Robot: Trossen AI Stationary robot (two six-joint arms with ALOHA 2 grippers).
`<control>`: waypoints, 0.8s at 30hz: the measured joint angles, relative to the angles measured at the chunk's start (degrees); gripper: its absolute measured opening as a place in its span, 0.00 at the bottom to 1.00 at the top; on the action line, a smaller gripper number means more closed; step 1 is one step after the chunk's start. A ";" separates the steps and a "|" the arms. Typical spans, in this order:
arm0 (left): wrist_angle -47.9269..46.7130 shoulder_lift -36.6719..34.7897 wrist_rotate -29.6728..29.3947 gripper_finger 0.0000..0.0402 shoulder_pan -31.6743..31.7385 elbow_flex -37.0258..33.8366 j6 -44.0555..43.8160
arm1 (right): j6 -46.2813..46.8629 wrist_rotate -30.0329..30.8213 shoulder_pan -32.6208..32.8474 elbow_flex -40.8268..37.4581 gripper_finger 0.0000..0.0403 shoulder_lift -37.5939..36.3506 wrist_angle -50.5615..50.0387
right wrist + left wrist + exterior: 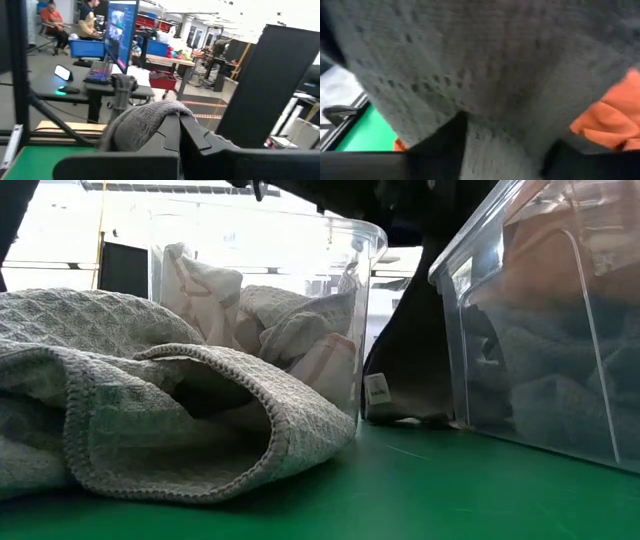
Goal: Sort microfiber towel by color & place in baskets
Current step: Put the grey microfiber towel into the right transparent bin
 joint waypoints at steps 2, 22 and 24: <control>0.20 0.00 -0.02 0.31 0.10 0.00 0.63 | 0.57 0.00 0.73 -0.02 0.05 0.26 0.29; -5.73 -14.51 3.40 0.00 -0.69 0.03 11.85 | 22.35 9.26 15.19 0.00 0.07 -1.47 -21.11; -2.48 -15.02 5.23 0.00 -1.24 0.04 15.08 | 26.68 8.90 16.31 0.00 0.07 0.01 -24.74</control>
